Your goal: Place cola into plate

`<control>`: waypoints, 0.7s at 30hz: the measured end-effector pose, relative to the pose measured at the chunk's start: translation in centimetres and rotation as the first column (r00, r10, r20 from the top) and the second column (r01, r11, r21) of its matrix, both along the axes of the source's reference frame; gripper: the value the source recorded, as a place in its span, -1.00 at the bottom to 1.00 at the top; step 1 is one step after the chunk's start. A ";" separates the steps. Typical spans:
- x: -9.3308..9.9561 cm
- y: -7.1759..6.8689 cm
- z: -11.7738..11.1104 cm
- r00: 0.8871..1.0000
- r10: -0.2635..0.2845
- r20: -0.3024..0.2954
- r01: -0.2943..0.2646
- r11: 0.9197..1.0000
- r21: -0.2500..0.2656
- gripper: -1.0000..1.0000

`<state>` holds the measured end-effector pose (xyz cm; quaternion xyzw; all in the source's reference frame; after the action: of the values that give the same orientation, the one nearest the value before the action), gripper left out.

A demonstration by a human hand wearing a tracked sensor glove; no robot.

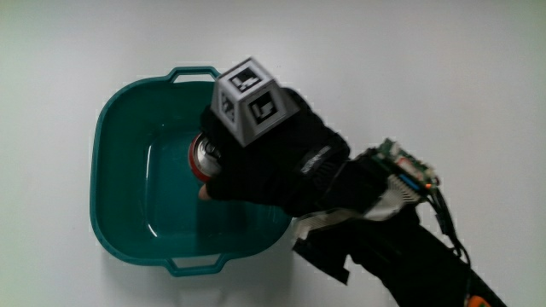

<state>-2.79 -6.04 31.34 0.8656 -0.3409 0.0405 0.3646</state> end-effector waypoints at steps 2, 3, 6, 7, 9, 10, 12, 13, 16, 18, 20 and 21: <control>-0.5 0.4 -0.5 0.999 0.023 -0.042 -0.019 0.996 0.090 0.00; -0.7 0.5 -0.2 0.999 0.021 -0.039 -0.018 0.996 0.089 0.00; -1.0 0.9 1.0 0.996 0.017 -0.092 -0.010 0.997 0.075 0.00; -1.0 0.9 1.4 0.993 0.016 -0.117 -0.009 0.998 0.062 0.00; -1.0 0.9 1.9 0.991 0.018 -0.131 -0.010 0.998 0.060 0.00; -1.1 0.9 2.2 0.988 0.024 -0.150 -0.016 0.998 0.057 0.00; -1.3 1.0 2.5 0.987 0.021 -0.159 -0.011 0.998 0.063 0.00; -1.5 1.0 2.7 0.985 0.019 -0.169 -0.010 0.998 0.055 0.00; -1.8 1.2 3.4 0.981 0.003 -0.192 0.003 1.000 0.031 0.00; -1.8 1.2 3.4 0.984 0.016 -0.178 -0.010 0.999 0.034 0.00; -1.8 1.2 3.5 0.983 0.005 -0.183 0.000 1.000 0.026 0.00; -1.8 1.2 3.5 0.985 0.007 -0.174 -0.004 1.000 0.018 -0.05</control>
<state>-4.56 -4.79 34.80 0.8699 -0.3057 -0.0373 0.3853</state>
